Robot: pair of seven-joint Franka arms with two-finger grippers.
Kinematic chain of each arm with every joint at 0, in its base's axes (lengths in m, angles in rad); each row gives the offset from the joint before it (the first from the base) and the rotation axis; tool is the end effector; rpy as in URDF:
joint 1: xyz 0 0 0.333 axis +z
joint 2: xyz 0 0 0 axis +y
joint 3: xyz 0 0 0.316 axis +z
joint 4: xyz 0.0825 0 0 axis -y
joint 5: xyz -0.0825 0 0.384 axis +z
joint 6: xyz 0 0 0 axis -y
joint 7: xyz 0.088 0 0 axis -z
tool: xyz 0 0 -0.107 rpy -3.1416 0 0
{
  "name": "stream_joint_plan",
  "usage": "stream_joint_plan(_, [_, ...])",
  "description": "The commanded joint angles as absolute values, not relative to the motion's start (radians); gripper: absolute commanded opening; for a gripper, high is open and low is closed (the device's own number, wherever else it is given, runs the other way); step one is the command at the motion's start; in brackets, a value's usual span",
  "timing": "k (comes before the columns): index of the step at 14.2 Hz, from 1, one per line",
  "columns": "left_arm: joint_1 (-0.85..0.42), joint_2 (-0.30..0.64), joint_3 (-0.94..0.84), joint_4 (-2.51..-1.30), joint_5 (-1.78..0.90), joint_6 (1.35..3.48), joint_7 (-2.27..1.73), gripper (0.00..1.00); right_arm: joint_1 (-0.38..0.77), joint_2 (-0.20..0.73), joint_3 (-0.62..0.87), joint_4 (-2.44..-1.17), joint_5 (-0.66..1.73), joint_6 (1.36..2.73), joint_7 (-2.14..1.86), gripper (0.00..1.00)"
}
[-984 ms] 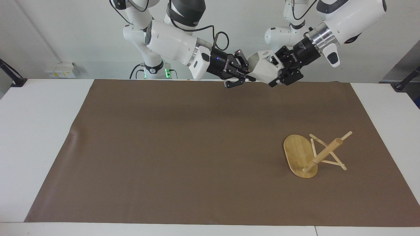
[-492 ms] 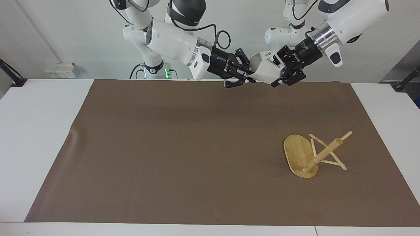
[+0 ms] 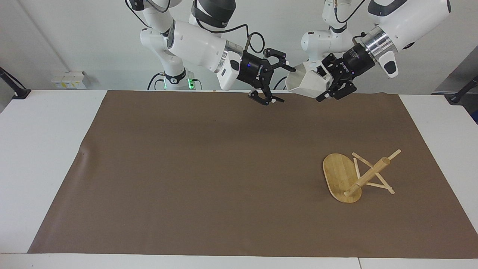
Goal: Hang cup on rack
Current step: 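Open the right gripper and withdraw it while the left gripper holds the cup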
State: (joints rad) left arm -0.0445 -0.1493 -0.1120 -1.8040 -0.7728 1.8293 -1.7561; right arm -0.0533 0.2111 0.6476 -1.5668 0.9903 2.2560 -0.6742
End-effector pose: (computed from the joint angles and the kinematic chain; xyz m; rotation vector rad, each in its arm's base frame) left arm 0.5157 -0.1431 0.6391 1.6095 1.9044 -0.6726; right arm 0.5565 0.3522 0.6124 -1.9252 -0.7658 -0.5747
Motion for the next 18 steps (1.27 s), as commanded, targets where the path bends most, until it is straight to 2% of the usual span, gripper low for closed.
stream_joint_plan(1, [-0.032, -0.202, -0.114, -1.899, -0.787, 1.948, -1.812, 0.0, -0.066, 0.204, 0.666, -1.566, 0.93, 2.264, -0.643, 1.0])
stream_joint_plan(3, [-0.035, -0.228, -0.115, -1.972, -0.787, 2.057, -1.845, 0.0, -0.066, 0.199, 0.652, -1.568, 0.901, 2.263, -0.643, 1.0])
stream_joint_plan(6, [-0.034, -0.229, -0.117, -2.019, -0.787, 2.199, -1.946, 0.0, -0.067, 0.198, 0.609, -1.571, 0.827, 2.263, -0.6, 1.0])
stream_joint_plan(13, [-0.041, -0.123, -0.115, -2.022, -0.781, 2.355, -2.138, 0.0, -0.067, 0.198, 0.453, -1.574, 0.531, 2.25, -0.463, 1.0])
stream_joint_plan(16, [-0.051, -0.114, -0.117, -2.063, -0.781, 2.393, -2.183, 0.0, -0.067, 0.192, 0.375, -1.582, 0.451, 2.238, -0.462, 1.0])
stream_joint_plan(18, [-0.072, -0.071, -0.12, -2.077, -0.779, 2.439, -2.23, 0.0, -0.067, 0.19, 0.325, -1.582, 0.361, 2.201, -0.427, 1.0])
